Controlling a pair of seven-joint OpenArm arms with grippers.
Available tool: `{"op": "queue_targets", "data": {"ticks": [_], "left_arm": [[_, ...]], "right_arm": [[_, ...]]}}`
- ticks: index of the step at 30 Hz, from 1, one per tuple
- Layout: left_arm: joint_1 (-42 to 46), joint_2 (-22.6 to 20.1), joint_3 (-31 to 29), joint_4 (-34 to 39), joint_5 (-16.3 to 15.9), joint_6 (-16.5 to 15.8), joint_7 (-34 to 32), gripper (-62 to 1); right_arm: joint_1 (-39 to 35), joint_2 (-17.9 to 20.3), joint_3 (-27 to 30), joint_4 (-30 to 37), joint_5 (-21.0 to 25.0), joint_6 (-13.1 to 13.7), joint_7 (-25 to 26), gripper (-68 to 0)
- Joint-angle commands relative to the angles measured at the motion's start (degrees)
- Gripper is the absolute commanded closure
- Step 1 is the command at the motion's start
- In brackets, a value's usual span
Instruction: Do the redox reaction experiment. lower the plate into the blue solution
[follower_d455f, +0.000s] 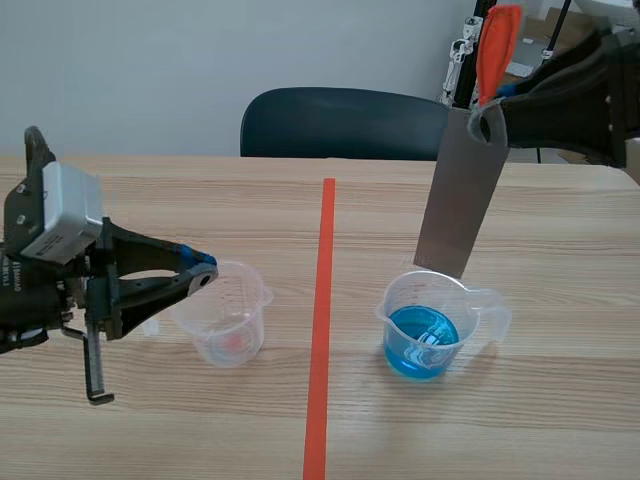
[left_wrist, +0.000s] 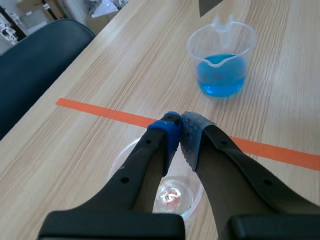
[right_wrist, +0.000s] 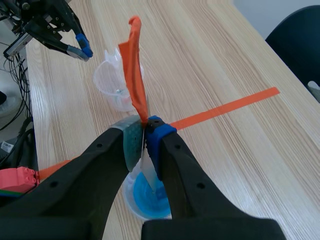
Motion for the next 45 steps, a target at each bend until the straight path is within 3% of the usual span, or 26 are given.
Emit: {"op": "queue_targets", "data": {"ticks": [1, 10, 15, 19, 24, 26, 30, 37, 42, 45], "left_arm": [[2.1, -0.4, -1.8, 0.8, -0.7, 0.3, -2.3, -4.0], [16.8, 0.1, -11.5, 0.8, 0.2, 0.5, -12.3, -4.0], [23.3, 2.0, -14.5, -1.1, 3.7, 5.0, -18.4, -4.0], [27.2, 4.9, -16.8, -5.0, 7.2, 5.6, -21.9, -4.0], [29.8, 9.1, -17.7, -11.7, 8.1, 9.0, -27.9, -4.0], [30.3, 11.2, -17.7, -14.7, 8.4, 10.5, -31.1, -4.0], [29.9, 15.9, -17.7, -21.3, 9.4, 16.1, -37.6, -4.0], [29.7, 21.2, -18.1, -28.4, 15.7, 24.2, -51.8, -4.0], [28.0, 23.3, -20.0, -30.8, 21.3, 24.5, -57.9, -4.0], [26.5, 23.7, -20.5, -31.4, 23.3, 24.5, -57.9, -4.0]], "right_arm": [[0.2, 0.3, 0.8, 0.3, 0.2, 0.2, 1.6, -0.6], [-1.2, -3.3, 0.8, -3.6, -1.4, 0.2, 1.7, -0.6], [-1.7, -4.7, 0.8, -5.4, -2.8, 1.7, 2.0, -0.6], [-1.7, -5.4, 0.8, -6.4, -2.8, 1.7, 2.3, -0.6], [-1.8, -6.3, 0.8, -8.0, -3.4, 1.8, 2.2, -0.6], [-1.9, -6.6, 0.8, -8.6, -3.5, 3.0, 2.2, -0.6], [-1.9, -7.0, 0.8, -9.5, -3.5, 3.9, 2.2, -0.6], [-2.8, -8.0, 0.8, -10.4, -4.7, 3.9, 2.5, -0.6], [-4.2, -9.2, 0.8, -10.8, -7.5, 3.9, 2.9, -0.6], [-4.9, -9.7, 0.8, -10.8, -8.7, 3.9, 3.7, -0.6]]}}
